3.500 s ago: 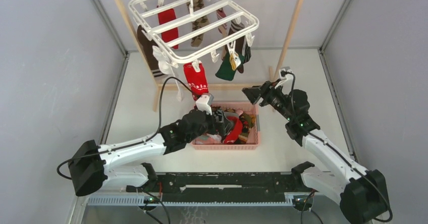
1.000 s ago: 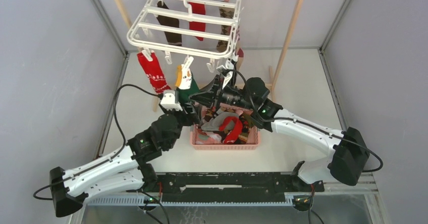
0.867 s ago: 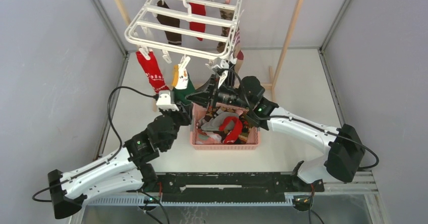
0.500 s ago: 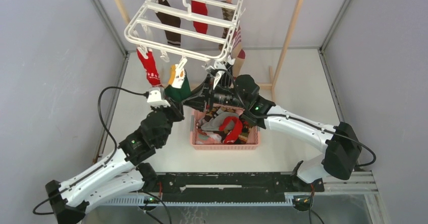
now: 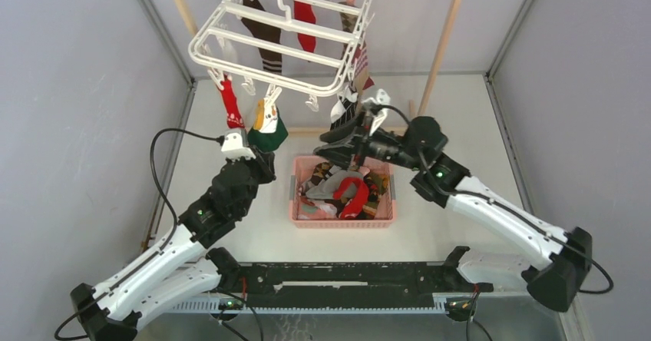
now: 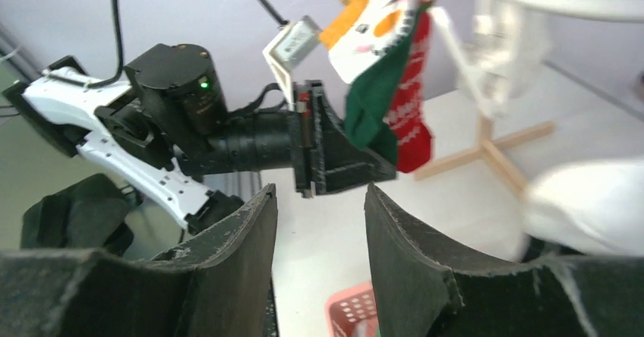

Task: Remove the socks clipped to the hanger
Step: Adjust the hanger on the clothesline.

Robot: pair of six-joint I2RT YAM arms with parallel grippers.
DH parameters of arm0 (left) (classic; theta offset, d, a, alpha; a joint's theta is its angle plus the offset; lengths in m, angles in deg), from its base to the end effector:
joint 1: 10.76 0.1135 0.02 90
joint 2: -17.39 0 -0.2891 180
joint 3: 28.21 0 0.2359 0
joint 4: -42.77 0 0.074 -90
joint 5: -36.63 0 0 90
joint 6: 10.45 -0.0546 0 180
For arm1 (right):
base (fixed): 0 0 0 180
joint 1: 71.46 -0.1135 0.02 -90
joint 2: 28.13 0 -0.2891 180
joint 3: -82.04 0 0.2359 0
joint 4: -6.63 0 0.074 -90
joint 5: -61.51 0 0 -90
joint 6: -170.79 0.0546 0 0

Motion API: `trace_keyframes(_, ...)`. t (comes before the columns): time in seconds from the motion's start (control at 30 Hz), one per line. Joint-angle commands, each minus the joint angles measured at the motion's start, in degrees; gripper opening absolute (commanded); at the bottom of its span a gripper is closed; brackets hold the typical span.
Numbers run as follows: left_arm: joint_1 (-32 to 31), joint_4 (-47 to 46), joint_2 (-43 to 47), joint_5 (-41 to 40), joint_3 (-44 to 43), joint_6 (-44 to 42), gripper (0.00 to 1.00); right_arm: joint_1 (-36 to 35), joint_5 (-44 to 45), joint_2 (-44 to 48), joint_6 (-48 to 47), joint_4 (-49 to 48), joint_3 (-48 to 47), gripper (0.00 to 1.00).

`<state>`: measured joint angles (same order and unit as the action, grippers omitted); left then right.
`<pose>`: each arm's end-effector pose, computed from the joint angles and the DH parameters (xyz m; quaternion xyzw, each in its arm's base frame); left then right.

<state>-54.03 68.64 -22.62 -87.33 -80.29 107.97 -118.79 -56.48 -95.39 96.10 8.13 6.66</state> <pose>0.1266 -0.0772 0.3202 -0.0814 0.7696 -0.1593 0.6129 0.1595 0.2109 0.4275 -0.3516 0.5705 0.5141 0.5354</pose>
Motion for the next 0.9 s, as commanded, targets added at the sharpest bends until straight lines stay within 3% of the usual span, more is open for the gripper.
trace_keyframes(0.0, 1.7, 0.6, -0.2, 2.6, -4.5, -0.9, 0.22, 5.9, -0.1, 6.4, -0.2, 0.9, 3.8, 0.54)
trace_keyframes(0.23, 2.7, 1.1, -0.8, 5.0, -5.5, -1.0, 0.22, 18.7, -2.9, 9.2, 3.4, -3.5, 9.5, 0.55)
trace_keyframes(0.47, 2.9, 1.7, -1.0, 6.4, -6.1, -1.0, 0.23, 25.9, -12.2, 0.0, 8.3, -16.0, 9.9, 0.56)
trace_keyframes(0.63, 2.9, 2.0, -0.8, 6.8, -6.0, -1.2, 0.24, 27.7, -19.9, -9.1, 15.2, -28.4, 7.8, 0.57)
trace_keyframes(0.87, 2.9, 1.7, -1.8, 8.1, -5.9, -1.0, 0.25, 25.4, -25.0, -14.7, 20.9, -36.1, 4.8, 0.57)
